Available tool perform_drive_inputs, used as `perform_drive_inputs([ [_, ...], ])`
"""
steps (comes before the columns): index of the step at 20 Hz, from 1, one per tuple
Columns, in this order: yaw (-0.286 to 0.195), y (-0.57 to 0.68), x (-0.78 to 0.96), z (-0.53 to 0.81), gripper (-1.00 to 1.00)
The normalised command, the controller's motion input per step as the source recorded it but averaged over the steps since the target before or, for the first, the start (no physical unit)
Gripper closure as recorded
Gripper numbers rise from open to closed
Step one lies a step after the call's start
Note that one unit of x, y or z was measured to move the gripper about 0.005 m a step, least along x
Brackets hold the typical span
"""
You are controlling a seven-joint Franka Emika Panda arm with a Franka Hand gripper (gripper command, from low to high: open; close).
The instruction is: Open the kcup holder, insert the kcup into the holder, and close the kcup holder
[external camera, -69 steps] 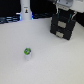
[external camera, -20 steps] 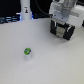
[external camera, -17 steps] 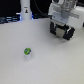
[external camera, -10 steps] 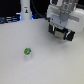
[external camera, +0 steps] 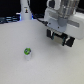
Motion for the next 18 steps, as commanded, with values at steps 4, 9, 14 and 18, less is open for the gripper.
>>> perform_drive_inputs([
  [4, -0.078, -0.27, 0.58, 0.21, -1.0],
  [9, -0.111, -0.17, 0.28, 0.33, -1.0],
  [14, -0.172, -0.36, 0.17, 0.4, -1.0],
  [18, -0.237, -0.49, 0.01, 0.36, -1.0],
])
